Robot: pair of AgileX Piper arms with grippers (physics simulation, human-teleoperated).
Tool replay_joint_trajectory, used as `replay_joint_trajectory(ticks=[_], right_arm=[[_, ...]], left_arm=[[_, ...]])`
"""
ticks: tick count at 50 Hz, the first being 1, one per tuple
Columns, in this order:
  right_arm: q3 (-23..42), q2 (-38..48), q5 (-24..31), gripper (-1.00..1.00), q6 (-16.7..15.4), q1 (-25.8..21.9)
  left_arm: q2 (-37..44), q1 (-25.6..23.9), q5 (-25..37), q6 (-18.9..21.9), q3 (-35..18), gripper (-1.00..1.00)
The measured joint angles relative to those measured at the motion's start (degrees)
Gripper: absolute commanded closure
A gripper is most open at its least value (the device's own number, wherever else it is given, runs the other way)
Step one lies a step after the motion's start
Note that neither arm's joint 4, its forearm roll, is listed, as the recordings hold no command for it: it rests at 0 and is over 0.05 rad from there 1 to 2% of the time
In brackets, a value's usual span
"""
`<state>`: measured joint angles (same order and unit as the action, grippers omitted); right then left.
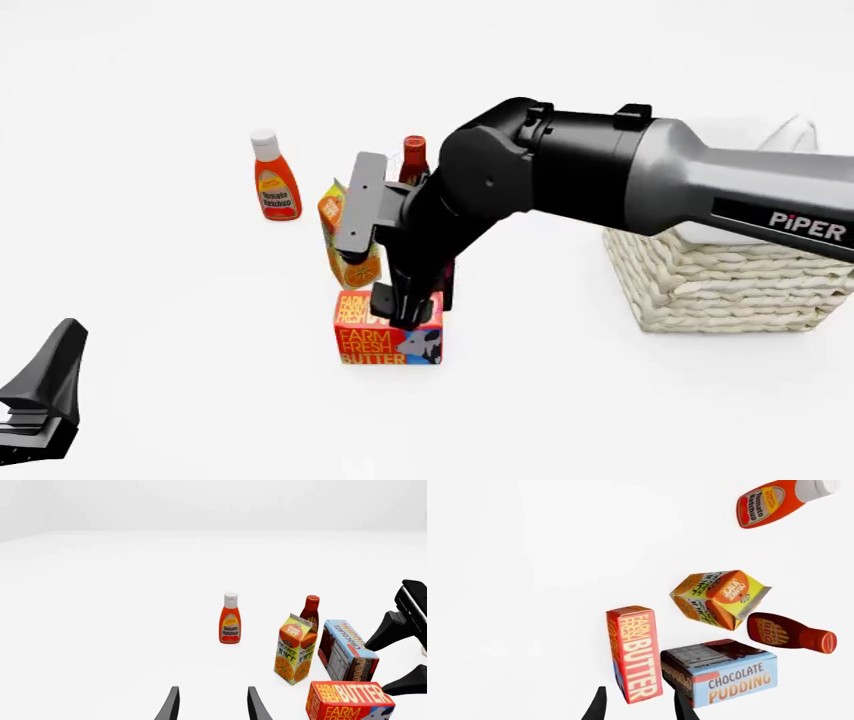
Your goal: Pick the butter and place it in the basket.
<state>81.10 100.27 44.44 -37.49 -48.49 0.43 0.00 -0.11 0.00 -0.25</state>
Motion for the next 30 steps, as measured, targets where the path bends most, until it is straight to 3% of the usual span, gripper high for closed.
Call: replay_joint_trajectory(ticks=[30], right_arm=[[2.59,3.89,0.31,-1.0,1.34,-0.96]], left_arm=[[0.0,0.0,0.0,0.0,0.0,-1.0]])
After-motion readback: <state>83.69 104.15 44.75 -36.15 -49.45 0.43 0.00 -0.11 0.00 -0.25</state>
